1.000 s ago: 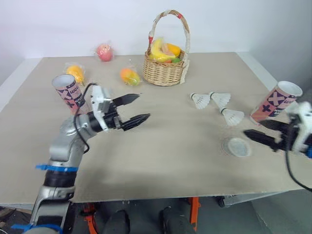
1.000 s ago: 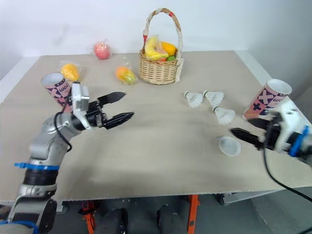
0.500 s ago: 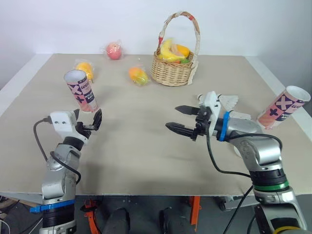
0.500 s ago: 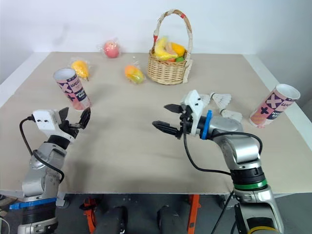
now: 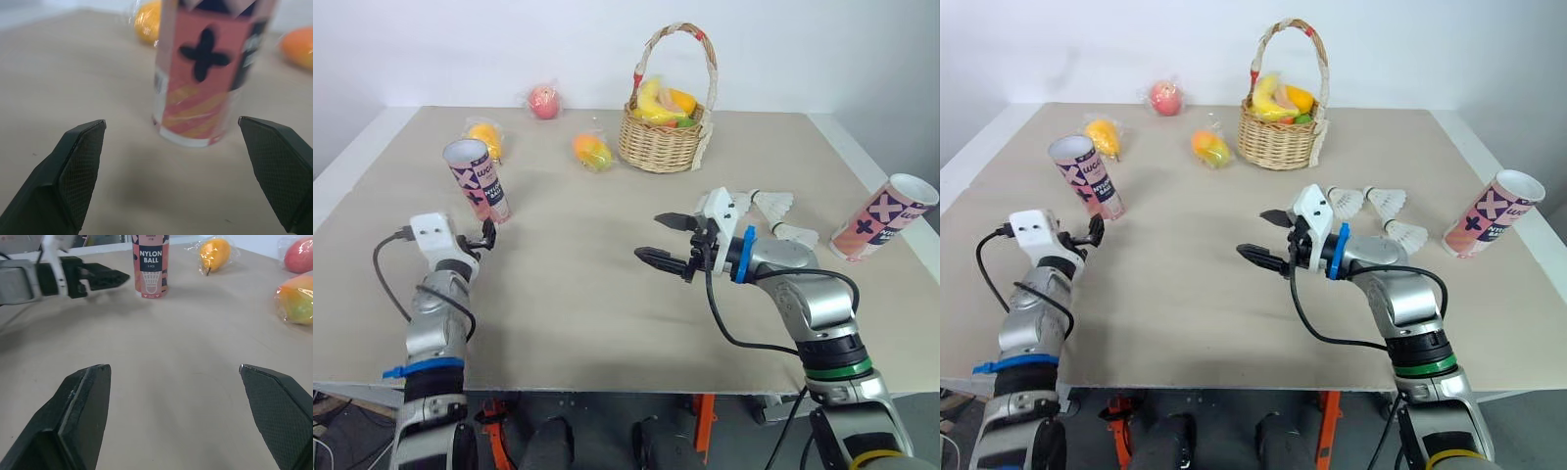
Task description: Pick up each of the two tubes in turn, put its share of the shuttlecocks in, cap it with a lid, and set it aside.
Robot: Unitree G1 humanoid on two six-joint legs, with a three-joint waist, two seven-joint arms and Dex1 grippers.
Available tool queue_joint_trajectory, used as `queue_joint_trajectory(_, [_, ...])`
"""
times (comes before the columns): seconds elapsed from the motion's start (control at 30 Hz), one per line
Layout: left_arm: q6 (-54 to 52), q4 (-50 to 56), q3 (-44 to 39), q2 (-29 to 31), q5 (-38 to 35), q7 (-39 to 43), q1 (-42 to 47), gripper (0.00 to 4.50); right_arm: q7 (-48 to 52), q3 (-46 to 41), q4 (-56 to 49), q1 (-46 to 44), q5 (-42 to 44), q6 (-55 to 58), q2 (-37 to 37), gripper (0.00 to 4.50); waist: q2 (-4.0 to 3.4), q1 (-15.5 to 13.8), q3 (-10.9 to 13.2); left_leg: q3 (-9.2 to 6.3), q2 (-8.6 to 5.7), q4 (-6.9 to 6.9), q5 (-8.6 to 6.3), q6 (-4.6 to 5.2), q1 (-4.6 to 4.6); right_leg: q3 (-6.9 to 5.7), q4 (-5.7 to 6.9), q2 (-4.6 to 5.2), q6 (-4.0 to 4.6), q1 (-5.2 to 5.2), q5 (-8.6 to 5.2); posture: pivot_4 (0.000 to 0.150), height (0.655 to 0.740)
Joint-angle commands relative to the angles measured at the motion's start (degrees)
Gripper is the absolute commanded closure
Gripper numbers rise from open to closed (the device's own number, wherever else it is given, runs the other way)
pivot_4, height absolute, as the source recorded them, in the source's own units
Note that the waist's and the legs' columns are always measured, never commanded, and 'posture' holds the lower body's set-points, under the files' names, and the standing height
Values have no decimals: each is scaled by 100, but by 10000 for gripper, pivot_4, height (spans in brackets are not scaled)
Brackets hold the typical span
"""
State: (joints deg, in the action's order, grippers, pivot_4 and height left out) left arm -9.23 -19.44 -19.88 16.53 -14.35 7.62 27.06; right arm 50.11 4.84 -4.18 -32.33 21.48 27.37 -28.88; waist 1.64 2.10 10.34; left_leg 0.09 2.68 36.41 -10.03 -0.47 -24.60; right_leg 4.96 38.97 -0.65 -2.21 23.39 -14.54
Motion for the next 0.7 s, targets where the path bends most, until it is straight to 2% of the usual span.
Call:
queue_joint_trajectory(0.03, [336, -525, 173, 136, 136, 228, 346, 0, -41, -120, -347, 30, -21, -52, -112, 210, 0, -1, 0, 0, 0, 0, 0, 0, -1, -1, -1, 1, 0, 0, 0, 1500, 7400])
queue_joint_trajectory(0.4, [1415, -3030, 360, 620, 463, 535, 1793, 0, -138, -195, -591, 137, -2, 105, -224, 210, 2, -6, 1, -4, -1, -1, -1, -1, -7, -7, -2, 1, 0, 5, -2, 1500, 7400])
queue_joint_trajectory(0.7, [1907, -4377, 456, 720, 636, 596, 2574, 0, -160, -213, -519, 128, -14, 101, -295, 210, 3, -10, 2, -5, -4, -2, -1, -2, -17, -9, -5, 3, -2, 11, -3, 1500, 7400])
